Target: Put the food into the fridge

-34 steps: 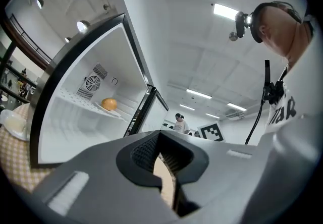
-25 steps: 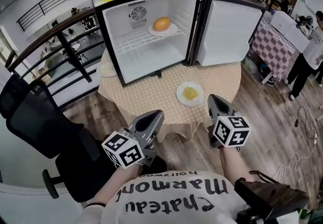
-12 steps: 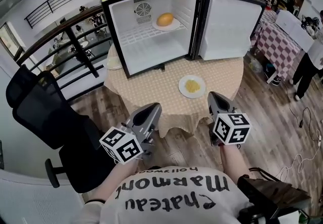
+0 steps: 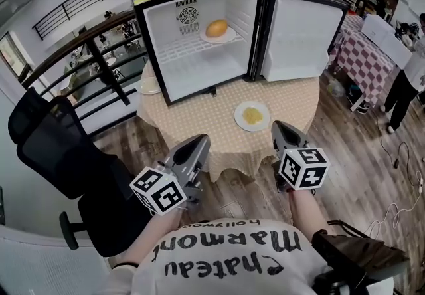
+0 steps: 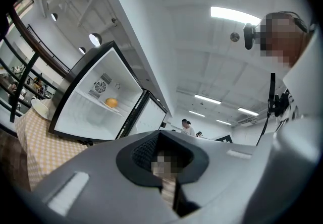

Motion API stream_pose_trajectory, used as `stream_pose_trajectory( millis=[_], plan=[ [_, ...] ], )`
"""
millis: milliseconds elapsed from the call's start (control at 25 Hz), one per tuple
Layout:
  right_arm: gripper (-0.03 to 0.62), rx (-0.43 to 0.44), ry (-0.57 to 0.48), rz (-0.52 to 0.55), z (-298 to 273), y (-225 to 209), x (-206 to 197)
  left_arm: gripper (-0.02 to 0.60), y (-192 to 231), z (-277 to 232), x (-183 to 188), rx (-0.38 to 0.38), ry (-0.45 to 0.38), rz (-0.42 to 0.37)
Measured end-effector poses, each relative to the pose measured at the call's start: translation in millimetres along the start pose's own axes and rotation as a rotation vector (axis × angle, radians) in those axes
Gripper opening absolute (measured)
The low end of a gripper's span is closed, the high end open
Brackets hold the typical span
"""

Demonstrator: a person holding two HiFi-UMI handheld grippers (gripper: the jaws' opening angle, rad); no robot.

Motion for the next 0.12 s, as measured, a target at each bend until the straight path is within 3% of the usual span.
stream_pose_trajectory(
  millis=[120],
  plan=[
    [0.015,-0.005,0.000,0.003,2.1,2.3,4.1,0.008,-0.9,-1.3,4.9,-0.007,0.006,0.003]
  ],
)
Point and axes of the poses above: the fingertips, and each gripper's own axes: z backward along the fingers, y to its left, x out of its top, the point moved 7 cm from there along z, backward along the fingers, and after that the axes turned 9 degrees about -x, right-handed, at the moved point
